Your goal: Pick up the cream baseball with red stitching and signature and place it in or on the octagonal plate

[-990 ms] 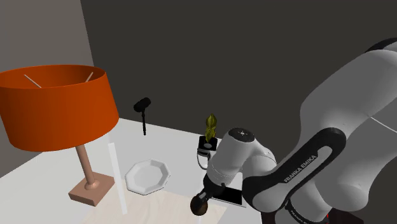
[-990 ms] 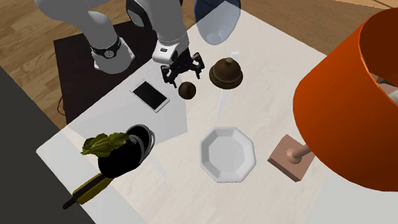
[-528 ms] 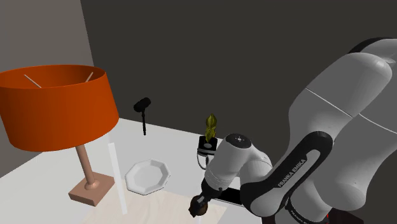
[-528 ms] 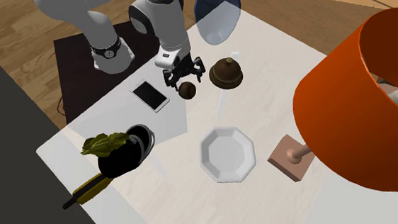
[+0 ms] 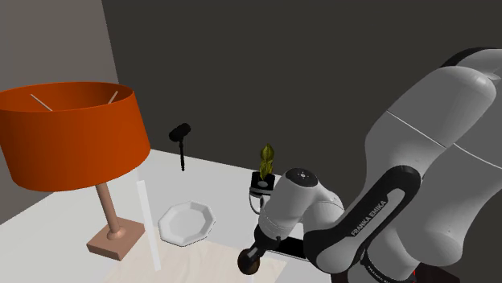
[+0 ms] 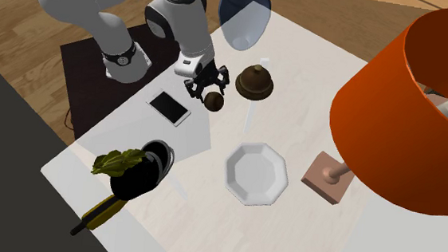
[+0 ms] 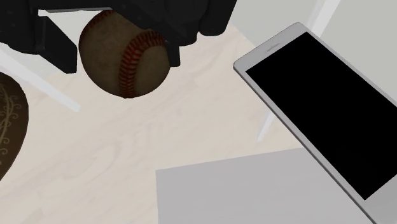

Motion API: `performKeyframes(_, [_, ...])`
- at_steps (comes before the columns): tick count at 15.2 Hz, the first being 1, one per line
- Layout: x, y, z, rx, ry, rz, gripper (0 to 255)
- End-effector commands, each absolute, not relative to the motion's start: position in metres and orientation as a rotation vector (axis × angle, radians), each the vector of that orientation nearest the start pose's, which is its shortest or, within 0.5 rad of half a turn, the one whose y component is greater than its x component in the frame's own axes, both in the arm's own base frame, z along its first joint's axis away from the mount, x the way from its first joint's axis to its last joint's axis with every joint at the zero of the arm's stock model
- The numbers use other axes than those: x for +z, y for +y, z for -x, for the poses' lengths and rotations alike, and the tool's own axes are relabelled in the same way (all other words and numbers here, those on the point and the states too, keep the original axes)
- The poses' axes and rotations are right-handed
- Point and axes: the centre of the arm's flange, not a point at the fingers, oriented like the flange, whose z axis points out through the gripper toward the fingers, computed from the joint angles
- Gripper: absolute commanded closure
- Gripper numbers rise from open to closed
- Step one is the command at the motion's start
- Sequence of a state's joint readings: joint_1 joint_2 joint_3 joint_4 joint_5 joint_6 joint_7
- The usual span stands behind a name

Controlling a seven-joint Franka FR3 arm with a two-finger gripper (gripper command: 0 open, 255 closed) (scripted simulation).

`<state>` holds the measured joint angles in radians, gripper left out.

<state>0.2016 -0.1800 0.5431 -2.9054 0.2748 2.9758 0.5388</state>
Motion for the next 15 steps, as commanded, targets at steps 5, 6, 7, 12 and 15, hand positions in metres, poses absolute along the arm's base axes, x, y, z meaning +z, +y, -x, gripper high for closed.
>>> performKeyframes(5, [0.249,0.224,-0.285,-0.29,0.079,3.002,255])
performKeyframes(6, [0.254,0.224,-0.285,-0.29,0.079,3.002,255])
performKeyframes(7, [0.26,0.224,-0.285,-0.29,0.079,3.002,255])
performKeyframes(12, [0.286,0.224,-0.285,-0.29,0.079,3.002,255])
performKeyframes(15, [0.302,0.224,-0.285,-0.29,0.079,3.002,255])
